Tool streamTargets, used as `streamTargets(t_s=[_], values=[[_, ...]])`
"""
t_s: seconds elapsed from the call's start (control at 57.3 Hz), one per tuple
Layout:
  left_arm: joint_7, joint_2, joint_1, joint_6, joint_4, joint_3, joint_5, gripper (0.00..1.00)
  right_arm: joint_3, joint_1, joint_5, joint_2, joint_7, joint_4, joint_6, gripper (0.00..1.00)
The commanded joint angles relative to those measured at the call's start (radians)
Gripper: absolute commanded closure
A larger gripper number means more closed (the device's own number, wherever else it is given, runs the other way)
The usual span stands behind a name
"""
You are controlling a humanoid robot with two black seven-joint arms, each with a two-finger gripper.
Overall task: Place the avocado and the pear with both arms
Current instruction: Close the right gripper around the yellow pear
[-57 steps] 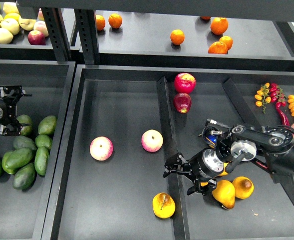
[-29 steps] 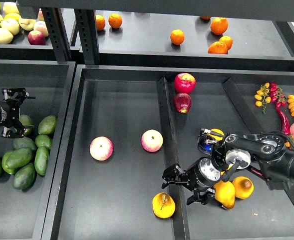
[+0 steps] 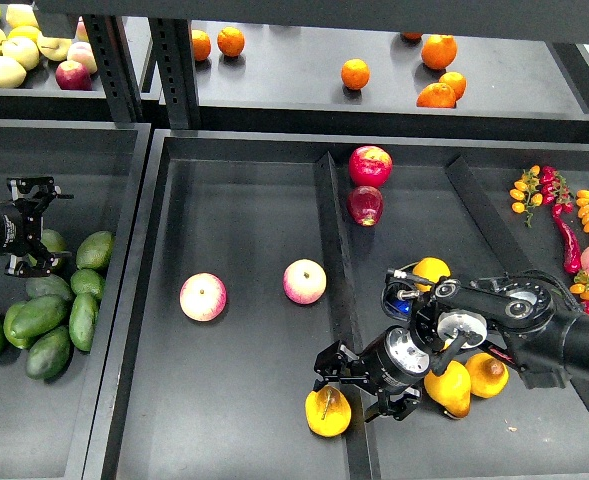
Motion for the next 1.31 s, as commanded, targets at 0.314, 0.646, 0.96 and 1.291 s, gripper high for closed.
streamTargets(t_s=[0.314,0.646,0.96,1.291], values=[[0.0,0.0,0.002,0.0,-0.003,0.003,0.002,0.0,0.01,-0.035,-0.016,0.038,0.0,-0.053,0.0,0.0],[0.0,0.0,0.002,0.0,-0.008,0.005,0.002,0.0,0.015,-0.038,-0.016,0.054,0.0,-0.083,0.0,0.02],[0.0,0.0,0.002,0.0,-0.009,0.005,0.002,0.0,0.016,-0.036,-0.016,0.075,0.0,-0.085,0.0,0.11],[0.0,0.0,0.002,0.0,-0.008,0.005,0.002,0.0,0.009,-0.035,-0.047,0.087,0.0,-0.085,0.0,0.33]])
